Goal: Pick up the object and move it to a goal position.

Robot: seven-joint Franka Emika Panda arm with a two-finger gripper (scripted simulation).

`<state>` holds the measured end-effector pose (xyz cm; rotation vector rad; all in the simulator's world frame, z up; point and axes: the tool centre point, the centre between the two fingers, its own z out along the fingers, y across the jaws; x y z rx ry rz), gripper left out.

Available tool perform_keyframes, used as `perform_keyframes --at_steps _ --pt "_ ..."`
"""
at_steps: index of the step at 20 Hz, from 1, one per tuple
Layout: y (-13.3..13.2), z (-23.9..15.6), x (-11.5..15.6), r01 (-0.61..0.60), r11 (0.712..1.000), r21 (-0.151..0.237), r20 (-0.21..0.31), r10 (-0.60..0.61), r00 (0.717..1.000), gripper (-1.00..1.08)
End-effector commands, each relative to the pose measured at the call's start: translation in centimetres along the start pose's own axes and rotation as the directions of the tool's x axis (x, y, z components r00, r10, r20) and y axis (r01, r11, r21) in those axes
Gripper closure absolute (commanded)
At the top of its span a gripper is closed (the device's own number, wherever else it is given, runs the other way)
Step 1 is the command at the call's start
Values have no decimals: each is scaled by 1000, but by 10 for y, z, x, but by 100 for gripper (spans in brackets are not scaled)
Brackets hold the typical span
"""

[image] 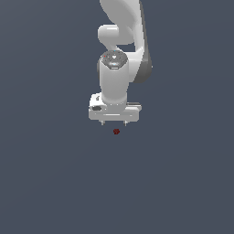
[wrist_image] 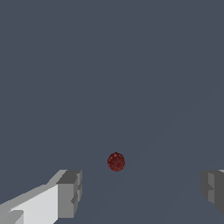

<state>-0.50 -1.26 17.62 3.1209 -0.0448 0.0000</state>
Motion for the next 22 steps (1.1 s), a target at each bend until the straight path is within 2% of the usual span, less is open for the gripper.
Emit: perform_keyframes --at_steps 1,13,22 --pt "0 0 0 0 1000 0 0 0 1000 -92" --pt "11 -4 4 34 999 -8 -21 -35 999 -92" --pt "8 4 1 -31 1000 -1 -18 31 999 -92"
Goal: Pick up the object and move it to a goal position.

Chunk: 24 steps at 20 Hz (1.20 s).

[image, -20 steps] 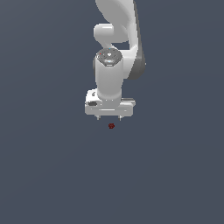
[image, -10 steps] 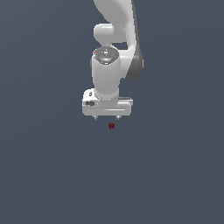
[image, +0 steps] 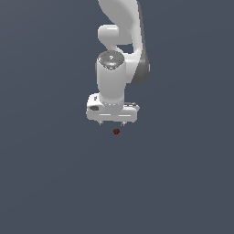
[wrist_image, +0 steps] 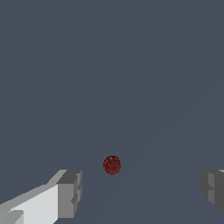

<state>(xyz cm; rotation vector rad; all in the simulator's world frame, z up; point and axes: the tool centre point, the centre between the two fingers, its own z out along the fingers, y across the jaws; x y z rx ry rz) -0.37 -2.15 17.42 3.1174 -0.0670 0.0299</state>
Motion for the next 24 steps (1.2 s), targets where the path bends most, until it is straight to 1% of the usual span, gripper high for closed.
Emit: perform_keyframes --at_steps 1,7,12,15,18,21,24 --pt "-1 4 -2 -31 1000 2 1 31 1000 -92" --pt "-5 18 -7 -146 989 9 6 146 989 -92" --pt "-9 34 -15 -276 961 14 12 275 961 -92" --pt "-11 43 -19 -356 934 15 17 356 935 -92" --pt "-13 53 -24 -434 901 16 21 433 901 -92" --pt "-15 62 -29 -509 861 15 24 508 861 -92" --pt "-16 71 -35 -580 814 13 28 580 814 -92"
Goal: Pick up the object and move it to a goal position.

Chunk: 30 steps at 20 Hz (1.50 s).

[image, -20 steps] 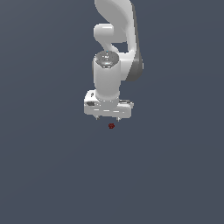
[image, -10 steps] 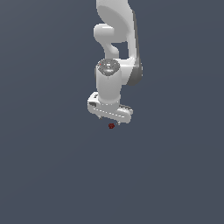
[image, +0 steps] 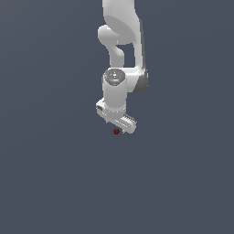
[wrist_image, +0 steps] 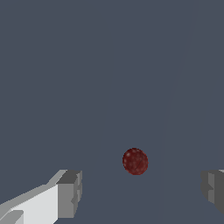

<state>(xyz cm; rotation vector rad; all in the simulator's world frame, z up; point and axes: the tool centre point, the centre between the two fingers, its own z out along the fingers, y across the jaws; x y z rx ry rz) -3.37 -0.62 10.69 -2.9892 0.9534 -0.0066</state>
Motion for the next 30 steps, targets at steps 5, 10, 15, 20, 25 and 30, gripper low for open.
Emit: perform_keyframes --at_steps 5,10,15,20,25,30 --pt "5 19 -10 -182 983 -1 3 182 983 -92" --pt "8 30 -16 -286 958 -3 2 286 958 -92" --pt "11 36 -20 -353 936 -5 1 353 936 -92" --pt "12 40 -22 -384 923 -6 1 384 923 -92" --pt "12 41 -22 -382 924 -6 1 382 924 -92" --pt "13 56 -23 -384 923 -6 1 384 923 -92"
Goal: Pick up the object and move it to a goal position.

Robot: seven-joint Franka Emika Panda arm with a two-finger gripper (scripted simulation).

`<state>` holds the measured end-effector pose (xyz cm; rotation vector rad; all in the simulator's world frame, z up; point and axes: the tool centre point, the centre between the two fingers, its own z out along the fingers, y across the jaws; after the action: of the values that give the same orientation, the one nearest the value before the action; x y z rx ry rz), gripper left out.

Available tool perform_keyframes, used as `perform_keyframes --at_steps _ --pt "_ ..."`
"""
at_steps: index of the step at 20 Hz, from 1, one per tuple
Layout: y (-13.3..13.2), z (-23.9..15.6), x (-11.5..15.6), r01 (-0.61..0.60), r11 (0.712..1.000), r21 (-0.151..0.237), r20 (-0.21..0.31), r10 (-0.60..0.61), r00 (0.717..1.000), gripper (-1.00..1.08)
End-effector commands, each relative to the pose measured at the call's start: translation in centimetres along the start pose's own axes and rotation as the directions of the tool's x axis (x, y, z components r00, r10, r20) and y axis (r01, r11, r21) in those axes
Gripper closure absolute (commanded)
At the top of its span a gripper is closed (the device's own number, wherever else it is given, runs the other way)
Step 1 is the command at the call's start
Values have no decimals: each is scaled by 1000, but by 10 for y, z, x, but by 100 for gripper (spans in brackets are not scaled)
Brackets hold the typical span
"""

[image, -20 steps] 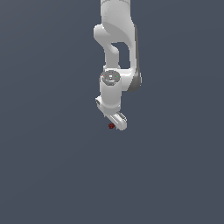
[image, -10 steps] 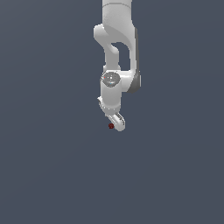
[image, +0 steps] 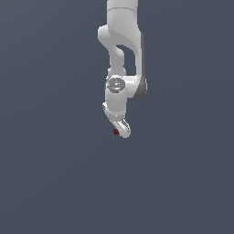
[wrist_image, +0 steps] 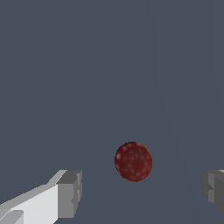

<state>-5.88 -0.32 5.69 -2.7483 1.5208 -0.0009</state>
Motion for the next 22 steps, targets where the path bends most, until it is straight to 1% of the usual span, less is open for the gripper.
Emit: perform_keyframes --at_steps 1,6,11,12,22 --pt "1 10 0 -1 1000 -1 0 1 1000 -92" --pt "1 33 -1 -3 1000 -1 0 3 1000 -92" --pt "1 40 0 -4 1000 -1 0 4 1000 -92" --pt "1 40 0 -4 1000 -1 0 4 1000 108" --pt "0 40 0 -4 1000 0 0 4 1000 108"
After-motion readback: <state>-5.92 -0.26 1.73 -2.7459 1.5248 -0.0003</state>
